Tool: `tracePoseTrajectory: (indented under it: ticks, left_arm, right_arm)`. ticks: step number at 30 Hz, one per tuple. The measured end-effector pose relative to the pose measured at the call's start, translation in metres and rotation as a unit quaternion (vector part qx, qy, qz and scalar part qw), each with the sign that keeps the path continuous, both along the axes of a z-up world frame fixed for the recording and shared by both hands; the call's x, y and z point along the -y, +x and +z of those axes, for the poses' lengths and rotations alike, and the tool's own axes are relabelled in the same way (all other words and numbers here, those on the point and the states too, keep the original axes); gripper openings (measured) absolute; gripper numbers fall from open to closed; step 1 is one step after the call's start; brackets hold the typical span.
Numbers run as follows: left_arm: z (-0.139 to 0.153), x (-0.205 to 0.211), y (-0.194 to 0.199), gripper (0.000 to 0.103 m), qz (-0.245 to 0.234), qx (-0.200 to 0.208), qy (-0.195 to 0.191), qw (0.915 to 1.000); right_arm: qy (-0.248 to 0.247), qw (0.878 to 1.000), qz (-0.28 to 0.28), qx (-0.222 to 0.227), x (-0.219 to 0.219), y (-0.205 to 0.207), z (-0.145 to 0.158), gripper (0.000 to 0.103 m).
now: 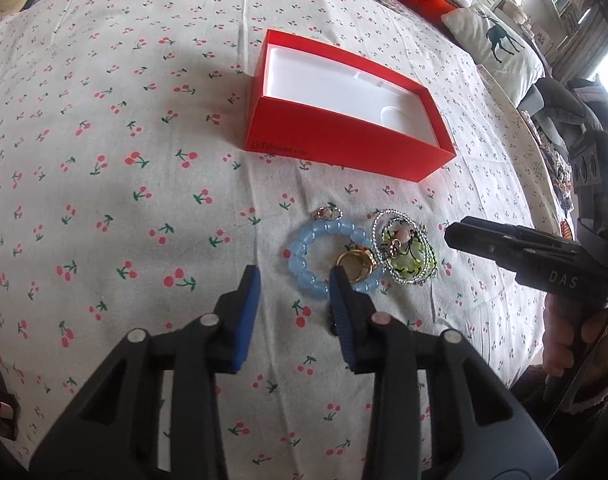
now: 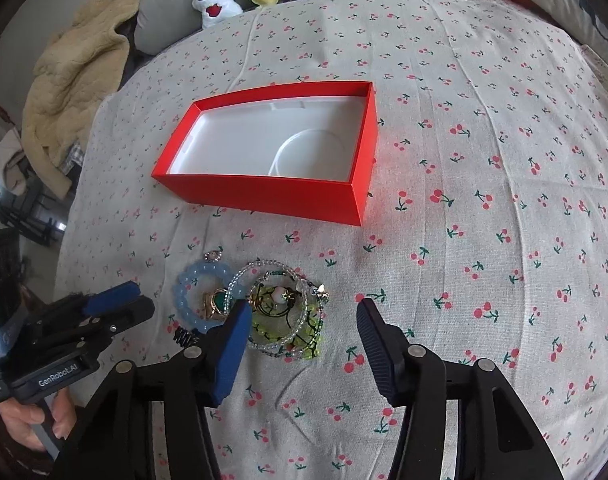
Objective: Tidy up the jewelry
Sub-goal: 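Grasp the light-blue bead bracelet with the left tool while the right tool grasps the silver bangle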
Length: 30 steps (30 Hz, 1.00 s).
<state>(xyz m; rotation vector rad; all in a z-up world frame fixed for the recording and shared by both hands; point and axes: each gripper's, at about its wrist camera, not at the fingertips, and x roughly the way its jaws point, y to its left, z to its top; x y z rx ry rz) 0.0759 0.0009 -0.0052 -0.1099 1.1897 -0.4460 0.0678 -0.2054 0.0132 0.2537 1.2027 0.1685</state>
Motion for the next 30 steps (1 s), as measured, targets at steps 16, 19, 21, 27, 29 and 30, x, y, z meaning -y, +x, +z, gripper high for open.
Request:
tracePoseTrajectory:
  ticks: [16, 19, 21, 27, 29, 30]
  left_arm:
    - [-0.026, 0.010, 0.024, 0.022, 0.005, -0.037, 0.016, 0.9992]
    - [-0.026, 0.015, 0.025, 0.022, 0.001, -0.033, 0.026, 0.9991]
    - [-0.026, 0.018, 0.026, 0.018, -0.001, -0.028, 0.034, 0.9990]
    - [-0.024, 0.029, 0.030, 0.013, 0.000, -0.014, 0.048, 0.9987]
    - [-0.022, 0.030, 0.032, 0.013, 0.002, -0.007, 0.052, 0.9986]
    - [-0.021, 0.029, 0.032, 0.013, 0.004, -0.004, 0.054, 0.9985]
  right_arm:
    - [0.013, 0.999, 0.020, -0.035, -0.006, 0.045, -0.033, 0.028]
    - [0.012, 0.999, 0.031, -0.037, -0.009, 0.050, -0.034, 0.026]
    - [0.010, 0.999, 0.036, -0.038, -0.011, 0.051, -0.035, 0.026]
    - [0.015, 0.998, 0.056, -0.036, -0.017, 0.051, -0.029, 0.056]
    - [0.012, 0.998, 0.060, -0.034, -0.019, 0.049, -0.028, 0.066]
    - [0.010, 0.997, 0.063, -0.034, -0.021, 0.048, -0.028, 0.066]
